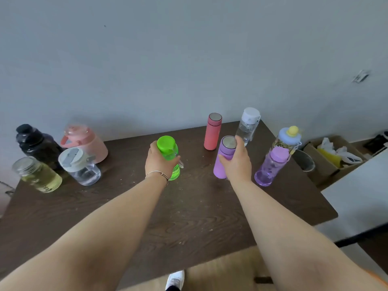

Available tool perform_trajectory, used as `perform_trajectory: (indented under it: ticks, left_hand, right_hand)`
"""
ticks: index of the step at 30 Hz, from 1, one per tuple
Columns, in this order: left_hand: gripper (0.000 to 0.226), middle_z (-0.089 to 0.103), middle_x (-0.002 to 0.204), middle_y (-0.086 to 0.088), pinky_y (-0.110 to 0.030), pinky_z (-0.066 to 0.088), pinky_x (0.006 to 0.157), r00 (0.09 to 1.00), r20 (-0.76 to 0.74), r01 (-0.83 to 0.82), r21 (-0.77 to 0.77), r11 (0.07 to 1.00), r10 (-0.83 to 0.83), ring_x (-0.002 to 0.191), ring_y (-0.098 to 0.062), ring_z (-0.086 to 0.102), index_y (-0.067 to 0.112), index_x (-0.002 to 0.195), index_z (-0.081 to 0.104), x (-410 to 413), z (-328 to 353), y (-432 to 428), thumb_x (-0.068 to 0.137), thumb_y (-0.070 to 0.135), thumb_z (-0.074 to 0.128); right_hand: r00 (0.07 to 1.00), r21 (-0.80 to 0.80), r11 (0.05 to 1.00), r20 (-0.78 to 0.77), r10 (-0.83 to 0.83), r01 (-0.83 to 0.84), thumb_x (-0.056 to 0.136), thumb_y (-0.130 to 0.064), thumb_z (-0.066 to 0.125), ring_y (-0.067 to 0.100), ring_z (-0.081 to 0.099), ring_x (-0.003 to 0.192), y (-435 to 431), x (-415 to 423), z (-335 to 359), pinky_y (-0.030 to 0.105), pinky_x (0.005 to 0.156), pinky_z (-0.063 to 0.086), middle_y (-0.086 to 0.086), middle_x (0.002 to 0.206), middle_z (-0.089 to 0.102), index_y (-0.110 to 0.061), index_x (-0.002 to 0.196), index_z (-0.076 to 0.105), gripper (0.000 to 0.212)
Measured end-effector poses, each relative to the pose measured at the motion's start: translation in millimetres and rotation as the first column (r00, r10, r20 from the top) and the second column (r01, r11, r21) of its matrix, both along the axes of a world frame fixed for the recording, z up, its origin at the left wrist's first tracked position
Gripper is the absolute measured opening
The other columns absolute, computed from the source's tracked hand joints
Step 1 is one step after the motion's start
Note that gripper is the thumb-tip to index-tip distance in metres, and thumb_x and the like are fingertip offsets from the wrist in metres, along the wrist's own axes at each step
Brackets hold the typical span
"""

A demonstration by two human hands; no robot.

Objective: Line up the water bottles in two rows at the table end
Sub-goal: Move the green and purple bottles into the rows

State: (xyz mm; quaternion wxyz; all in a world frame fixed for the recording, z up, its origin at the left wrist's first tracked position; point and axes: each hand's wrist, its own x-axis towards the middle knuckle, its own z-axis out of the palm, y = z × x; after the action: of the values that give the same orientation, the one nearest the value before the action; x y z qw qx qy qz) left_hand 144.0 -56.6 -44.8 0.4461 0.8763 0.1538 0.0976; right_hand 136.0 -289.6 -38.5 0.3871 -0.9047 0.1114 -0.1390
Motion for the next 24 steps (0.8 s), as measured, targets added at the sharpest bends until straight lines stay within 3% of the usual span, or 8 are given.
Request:
perform_trajectory:
  ticks: [15, 24]
  left_hand:
    - [0.069, 0.058, 0.118, -0.009, -0.042, 0.049, 0.085, 0.963, 0.035, -0.268, 0.003, 0.963, 0.268, 0.106, -0.033, 0.058, 0.016, 0.118, 0.043, -118.9, 24.3, 151.7, 0.066, 0.034, 0.086]
    - [0.075, 0.057, 0.123, -0.009, -0.039, 0.046, 0.086, 0.959, 0.023, -0.282, 0.033, 0.959, 0.282, 0.108, -0.033, 0.057, 0.015, 0.124, 0.044, -147.0, 22.6, 275.5, 0.066, 0.034, 0.086]
  right_hand:
    - [0.96, 0.045, 0.959, 0.003, 0.281, -0.281, 0.081, -0.024, 0.072, 0.027, 0.056, 0.109, 151.6, -73.8, 29.3, 0.039, 0.085, 0.049, 0.0, 0.127, 0.054, -0.032, 0.142, 0.033, 0.073]
    - [0.946, 0.06, 0.944, 0.002, 0.325, -0.324, 0.08, -0.024, 0.073, 0.028, 0.057, 0.109, 274.4, -86.4, 28.2, 0.041, 0.085, 0.051, 0.0, 0.129, 0.053, -0.031, 0.143, 0.032, 0.075]
